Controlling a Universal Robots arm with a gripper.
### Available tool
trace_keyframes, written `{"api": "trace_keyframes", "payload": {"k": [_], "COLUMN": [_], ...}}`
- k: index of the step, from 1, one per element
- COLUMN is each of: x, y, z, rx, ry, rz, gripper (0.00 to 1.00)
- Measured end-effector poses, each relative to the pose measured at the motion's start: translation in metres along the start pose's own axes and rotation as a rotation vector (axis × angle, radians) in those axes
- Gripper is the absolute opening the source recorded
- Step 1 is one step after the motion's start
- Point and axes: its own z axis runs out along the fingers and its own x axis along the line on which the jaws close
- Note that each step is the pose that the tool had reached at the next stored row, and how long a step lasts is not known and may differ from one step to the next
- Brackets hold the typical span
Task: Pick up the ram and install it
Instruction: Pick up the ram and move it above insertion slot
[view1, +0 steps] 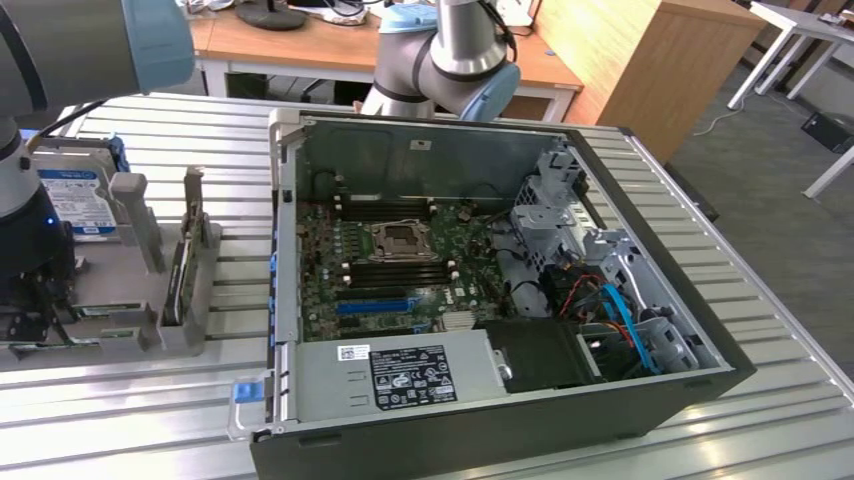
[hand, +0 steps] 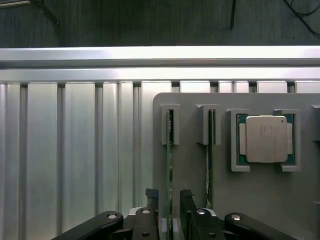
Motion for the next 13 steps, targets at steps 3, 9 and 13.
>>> {"api": "trace_keyframes", "payload": {"k": [3,9,13], "x": [0.0,-0.0001,-0.0001], "y": [-0.0001,-0.0002,-0.0002], "z": [0.0022,0.006,0.0061], "rx": [0.0,0.0,0.0], "ry": [0.0002,0.0004,0.0003], "rz": [-0.002,-0.006,-0.006], "gripper": [0.31,0.31,0.31]}}
